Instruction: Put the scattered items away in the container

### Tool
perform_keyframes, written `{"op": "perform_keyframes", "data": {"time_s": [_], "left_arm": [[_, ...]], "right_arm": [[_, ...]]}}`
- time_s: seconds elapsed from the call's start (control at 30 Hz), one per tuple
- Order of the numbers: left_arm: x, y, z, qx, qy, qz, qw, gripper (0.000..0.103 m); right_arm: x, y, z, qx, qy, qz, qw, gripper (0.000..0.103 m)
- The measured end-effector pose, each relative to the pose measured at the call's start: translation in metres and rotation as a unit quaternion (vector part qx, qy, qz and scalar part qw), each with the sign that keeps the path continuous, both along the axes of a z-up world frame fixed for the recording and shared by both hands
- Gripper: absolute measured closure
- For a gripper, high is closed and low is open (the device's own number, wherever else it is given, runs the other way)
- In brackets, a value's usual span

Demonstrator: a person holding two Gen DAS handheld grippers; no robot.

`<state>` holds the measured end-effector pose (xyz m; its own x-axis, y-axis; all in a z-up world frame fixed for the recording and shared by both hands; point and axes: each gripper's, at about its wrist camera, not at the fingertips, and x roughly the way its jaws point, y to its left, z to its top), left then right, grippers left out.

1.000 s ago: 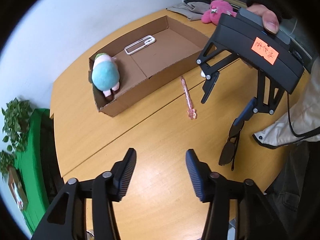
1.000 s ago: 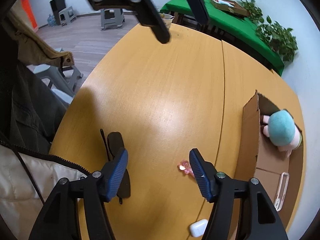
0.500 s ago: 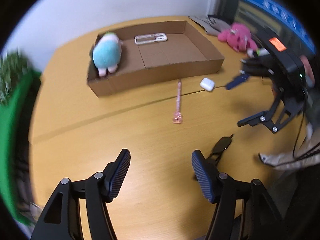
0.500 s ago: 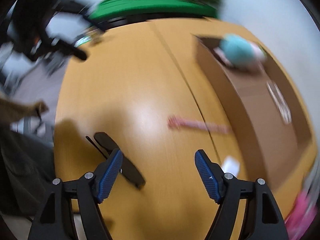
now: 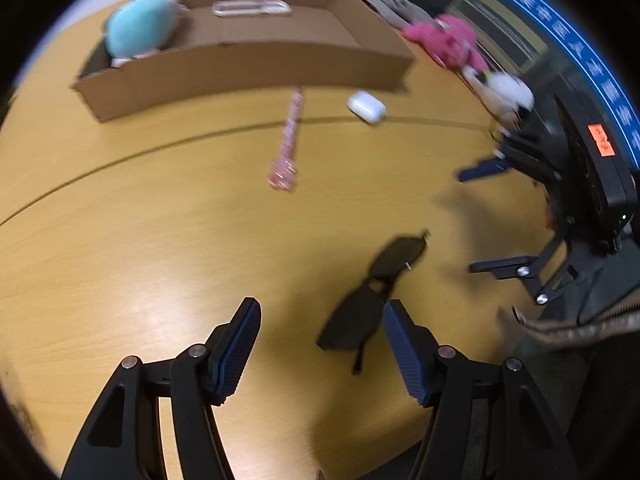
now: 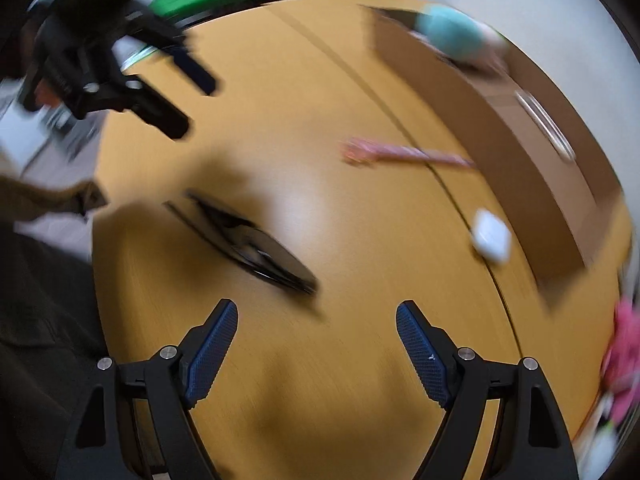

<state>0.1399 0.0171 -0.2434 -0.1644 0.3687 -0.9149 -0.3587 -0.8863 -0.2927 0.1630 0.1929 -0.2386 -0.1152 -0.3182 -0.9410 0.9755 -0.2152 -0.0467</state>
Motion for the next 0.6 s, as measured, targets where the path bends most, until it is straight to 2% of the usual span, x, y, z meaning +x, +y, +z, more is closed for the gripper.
{"op": "perform_keyframes", "data": {"time_s": [0.13, 0.3, 0.37, 0.47, 0.5, 0.6], "left_arm": [[0.017, 0.030, -0.006, -0.017, 0.019, -0.067, 0.9974, 0.039], [0.037, 0.064, -0.031, -0.077, 0.049, -0.165, 0.9820, 0.039], [0.041, 0.073, -0.043, -0.089, 0.054, -0.193, 0.9757, 0.039], [0.044, 0.078, -0.061, -0.089, 0.054, -0.207, 0.9727, 0.040], [0.044, 0.077, -0.066, -0.093, 0.055, -0.206, 0.9725, 0.046], [0.045, 0.073, -0.072, -0.098, 0.071, -0.203, 0.9716, 0.062]], "right_arm": [[0.024, -0.023, -0.019, 0.019, 0.037, 0.127, 0.991, 0.018], [0.038, -0.036, -0.038, 0.040, 0.057, 0.254, 0.965, 0.019], [0.034, -0.042, -0.045, 0.046, 0.044, 0.272, 0.960, 0.023], [0.025, -0.047, -0.055, 0.058, 0.035, 0.286, 0.956, 0.035], [0.022, -0.049, -0.060, 0.067, 0.032, 0.292, 0.954, 0.043], [0.016, -0.052, -0.065, 0.075, 0.013, 0.298, 0.951, 0.054]]}}
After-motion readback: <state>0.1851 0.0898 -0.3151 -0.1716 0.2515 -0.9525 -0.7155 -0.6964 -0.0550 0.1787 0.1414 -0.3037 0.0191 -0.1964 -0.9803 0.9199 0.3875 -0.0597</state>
